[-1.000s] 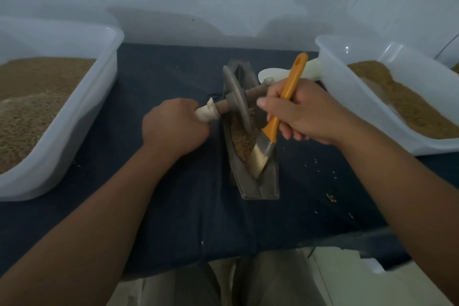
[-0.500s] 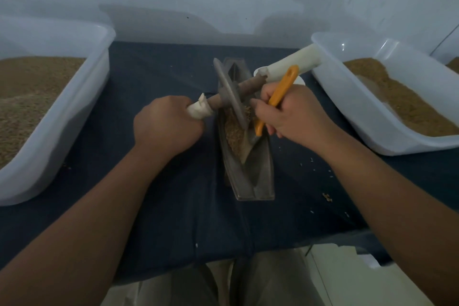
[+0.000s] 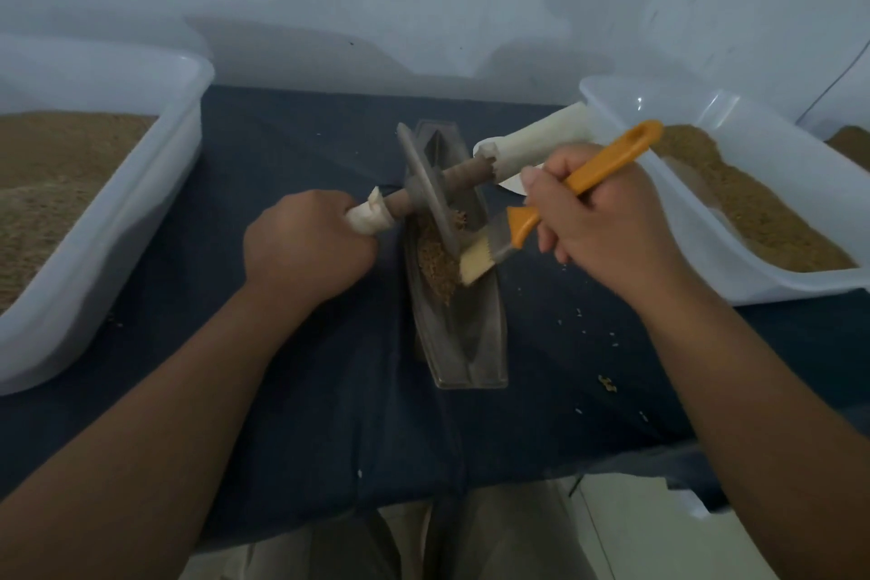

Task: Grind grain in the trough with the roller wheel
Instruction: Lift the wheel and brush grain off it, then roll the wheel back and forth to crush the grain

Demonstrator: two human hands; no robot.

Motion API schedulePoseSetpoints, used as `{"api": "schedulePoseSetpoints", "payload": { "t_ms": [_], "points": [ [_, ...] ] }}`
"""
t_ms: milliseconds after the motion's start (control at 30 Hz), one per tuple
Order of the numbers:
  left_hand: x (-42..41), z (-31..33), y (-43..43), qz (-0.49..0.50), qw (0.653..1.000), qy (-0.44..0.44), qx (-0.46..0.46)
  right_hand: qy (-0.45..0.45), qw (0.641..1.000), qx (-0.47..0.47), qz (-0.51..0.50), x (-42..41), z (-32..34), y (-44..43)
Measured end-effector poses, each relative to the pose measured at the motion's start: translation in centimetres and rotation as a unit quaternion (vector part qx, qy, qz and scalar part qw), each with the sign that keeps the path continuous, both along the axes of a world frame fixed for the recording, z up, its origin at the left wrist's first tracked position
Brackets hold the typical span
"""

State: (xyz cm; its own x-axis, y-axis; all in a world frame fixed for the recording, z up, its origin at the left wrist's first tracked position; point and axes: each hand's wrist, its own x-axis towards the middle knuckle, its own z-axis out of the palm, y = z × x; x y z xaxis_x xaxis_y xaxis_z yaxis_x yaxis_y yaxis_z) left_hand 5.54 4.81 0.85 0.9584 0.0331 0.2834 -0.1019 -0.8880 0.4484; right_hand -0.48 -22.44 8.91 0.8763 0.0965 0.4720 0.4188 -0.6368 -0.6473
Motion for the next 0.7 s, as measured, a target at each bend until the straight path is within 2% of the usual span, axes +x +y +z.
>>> {"api": "schedulePoseSetpoints", "payload": {
  "t_ms": [300, 467, 567, 700],
  "points": [
    [0.0, -0.1, 0.1, 0.005, 1.0, -0.001, 0.01, 0.013, 0.999, -0.029, 0.021, -3.1, 0.2, -0.6],
    [0.0, -0.3, 0.2, 0.008, 1.0, -0.005, 0.017, -0.055, 0.997, 0.051, -0.025, -4.3, 1.1, -4.8],
    [0.2, -0.3, 0.1, 0.012, 0.999, -0.019, 0.031, -0.024, 0.995, -0.055, -0.074, -4.6, 0.0, -8.3],
    [0.3, -0.3, 0.1, 0.016, 0.998, -0.025, 0.06, 0.083, 0.959, -0.258, -0.08, -4.6, -4.3, -11.2]
  ]
}}
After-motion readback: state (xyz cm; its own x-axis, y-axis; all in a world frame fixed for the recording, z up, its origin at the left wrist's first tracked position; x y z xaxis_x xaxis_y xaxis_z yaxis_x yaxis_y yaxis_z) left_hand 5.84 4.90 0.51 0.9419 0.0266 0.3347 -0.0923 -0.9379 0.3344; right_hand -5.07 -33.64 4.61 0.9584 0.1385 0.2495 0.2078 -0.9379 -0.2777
